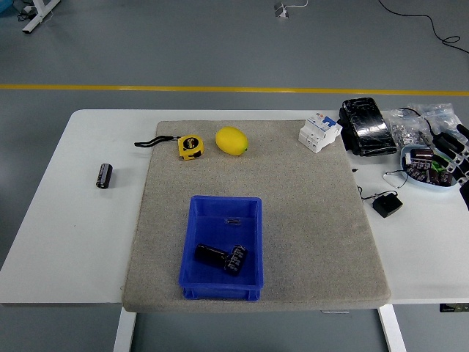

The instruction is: Pick up the battery,place it into the box

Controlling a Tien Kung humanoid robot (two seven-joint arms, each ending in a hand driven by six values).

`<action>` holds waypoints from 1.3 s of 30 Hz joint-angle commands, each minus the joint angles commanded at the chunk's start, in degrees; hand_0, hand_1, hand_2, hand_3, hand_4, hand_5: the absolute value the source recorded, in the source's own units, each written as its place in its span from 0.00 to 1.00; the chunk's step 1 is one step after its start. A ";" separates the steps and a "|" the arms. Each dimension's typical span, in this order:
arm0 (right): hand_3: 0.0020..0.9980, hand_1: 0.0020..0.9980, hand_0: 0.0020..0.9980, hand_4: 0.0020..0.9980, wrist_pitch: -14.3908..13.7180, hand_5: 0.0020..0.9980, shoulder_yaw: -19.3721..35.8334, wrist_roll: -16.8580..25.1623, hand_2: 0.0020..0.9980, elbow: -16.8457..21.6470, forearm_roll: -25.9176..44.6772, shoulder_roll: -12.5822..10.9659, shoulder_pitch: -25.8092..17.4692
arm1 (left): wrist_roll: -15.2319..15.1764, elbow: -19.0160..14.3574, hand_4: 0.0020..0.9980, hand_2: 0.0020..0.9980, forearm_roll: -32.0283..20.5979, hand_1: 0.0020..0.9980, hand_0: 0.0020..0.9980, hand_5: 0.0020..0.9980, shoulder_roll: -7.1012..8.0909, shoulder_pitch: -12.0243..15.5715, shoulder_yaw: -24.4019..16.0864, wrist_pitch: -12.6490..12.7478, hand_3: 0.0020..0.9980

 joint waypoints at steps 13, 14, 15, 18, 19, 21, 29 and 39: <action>0.95 0.87 0.90 1.00 -0.06 1.00 3.52 -2.00 0.90 0.39 -2.68 4.41 -1.63 | -0.36 0.16 0.62 0.61 -0.73 0.55 0.61 0.67 -0.01 -0.28 0.32 0.36 0.62; 0.95 0.87 0.90 1.00 -0.13 1.00 3.48 -2.05 0.90 0.62 -2.92 4.59 -1.51 | -0.42 0.17 0.62 0.61 -0.91 0.55 0.61 0.67 -0.05 -0.30 0.42 0.42 0.62; 0.95 0.87 0.90 1.00 -0.18 1.00 3.38 -2.10 0.90 0.80 -3.09 4.71 -1.40 | -0.45 0.17 0.62 0.61 -1.01 0.55 0.61 0.67 -0.08 -0.31 0.47 0.46 0.62; 0.95 0.87 0.90 1.00 -0.38 1.00 3.04 -2.19 0.90 1.21 -3.56 5.07 -0.89 | -0.52 0.17 0.62 0.61 -1.15 0.55 0.61 0.67 -0.16 -0.39 0.55 0.51 0.62; 0.95 0.87 0.90 1.00 -0.48 1.00 2.97 -2.22 0.90 1.23 -3.61 5.16 -0.70 | -0.53 0.17 0.62 0.61 -1.15 0.55 0.61 0.67 -0.18 -0.42 0.54 0.51 0.62; 0.95 0.87 0.90 1.00 -0.68 1.00 2.86 -2.29 0.90 1.16 -3.63 5.31 -0.37 | -0.54 0.15 0.62 0.61 -1.13 0.55 0.61 0.67 -0.19 -0.50 0.56 0.48 0.62; 0.95 0.87 0.90 1.00 -1.54 1.00 2.36 -2.67 0.90 0.87 -3.62 5.49 0.44 | -0.33 0.03 0.62 0.62 -0.36 0.56 0.61 0.67 -0.05 -0.67 0.28 0.25 0.62; 0.94 0.87 0.89 1.00 -1.75 1.00 2.13 -2.73 0.91 0.57 -3.44 5.83 1.18 | -0.23 0.01 0.62 0.62 0.05 0.56 0.61 0.67 -0.03 -0.59 0.08 0.21 0.62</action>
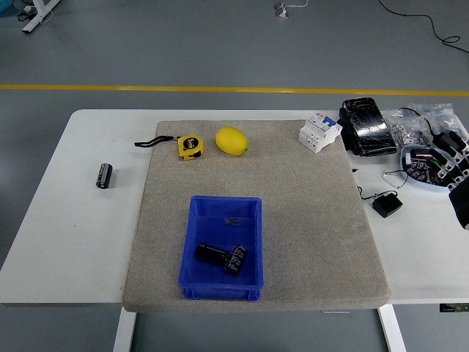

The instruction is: Pick up the battery,place it into the box

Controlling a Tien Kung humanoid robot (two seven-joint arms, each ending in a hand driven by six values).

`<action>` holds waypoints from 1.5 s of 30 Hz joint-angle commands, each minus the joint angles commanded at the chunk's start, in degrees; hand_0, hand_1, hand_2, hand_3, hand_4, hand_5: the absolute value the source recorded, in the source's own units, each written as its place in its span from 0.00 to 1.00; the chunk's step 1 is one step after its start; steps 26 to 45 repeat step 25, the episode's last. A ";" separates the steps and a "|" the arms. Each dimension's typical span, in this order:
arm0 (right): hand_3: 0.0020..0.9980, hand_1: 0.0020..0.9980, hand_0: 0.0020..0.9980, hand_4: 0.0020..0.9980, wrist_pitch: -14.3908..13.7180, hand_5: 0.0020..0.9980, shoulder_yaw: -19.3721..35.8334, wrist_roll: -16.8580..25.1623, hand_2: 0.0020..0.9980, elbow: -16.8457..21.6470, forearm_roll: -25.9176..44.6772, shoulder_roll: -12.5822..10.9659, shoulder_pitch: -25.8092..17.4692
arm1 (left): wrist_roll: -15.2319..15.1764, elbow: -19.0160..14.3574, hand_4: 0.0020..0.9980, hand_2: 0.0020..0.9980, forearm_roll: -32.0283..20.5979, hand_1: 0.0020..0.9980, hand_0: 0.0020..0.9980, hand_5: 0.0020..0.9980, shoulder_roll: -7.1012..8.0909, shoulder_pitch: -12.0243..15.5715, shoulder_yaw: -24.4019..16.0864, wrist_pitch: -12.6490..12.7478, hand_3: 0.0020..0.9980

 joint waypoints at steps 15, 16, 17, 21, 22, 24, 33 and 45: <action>0.93 0.86 0.89 1.00 0.07 1.00 0.09 -0.37 0.90 0.01 -0.35 0.72 0.68 | -0.80 0.16 0.62 0.62 -3.10 0.56 0.61 0.67 -0.42 -0.23 1.75 0.74 0.62; 0.93 0.86 0.89 1.00 0.06 1.00 0.21 -0.44 0.90 0.08 -0.46 0.92 0.62 | -0.88 0.18 0.62 0.62 -3.38 0.56 0.61 0.67 -0.43 -0.21 1.94 0.80 0.62; 0.93 0.86 0.89 1.00 0.01 1.00 0.44 -0.59 0.90 0.23 -0.47 1.19 0.62 | -0.95 0.20 0.62 0.62 -3.64 0.56 0.61 0.67 -0.44 -0.24 2.15 0.84 0.62; 0.93 0.86 0.88 1.00 0.01 1.00 1.05 -0.82 0.90 1.24 -0.76 1.54 0.86 | -0.94 0.18 0.62 0.62 -3.58 0.56 0.61 0.67 -0.38 -0.45 2.18 0.78 0.62; 0.93 0.86 0.88 1.00 -0.03 1.00 1.18 -0.91 0.90 1.52 -1.31 1.43 0.93 | -0.96 0.19 0.62 0.62 -3.65 0.56 0.61 0.67 -0.37 -0.50 2.21 0.80 0.62; 0.93 0.86 0.88 1.00 -0.20 1.00 1.58 -1.11 0.90 1.96 -2.64 1.11 1.13 | -1.02 0.21 0.62 0.62 -3.76 0.56 0.61 0.67 -0.36 -0.68 2.21 0.88 0.62; 0.93 0.86 0.88 1.00 -0.22 1.00 1.66 -1.13 0.90 2.01 -2.72 1.07 1.17 | -1.03 0.21 0.62 0.62 -3.76 0.56 0.61 0.67 -0.36 -0.73 2.21 0.89 0.62; 0.93 0.86 0.88 1.00 -0.22 1.00 1.66 -1.13 0.90 2.01 -2.72 1.07 1.17 | -1.03 0.21 0.62 0.62 -3.76 0.56 0.61 0.67 -0.36 -0.73 2.21 0.89 0.62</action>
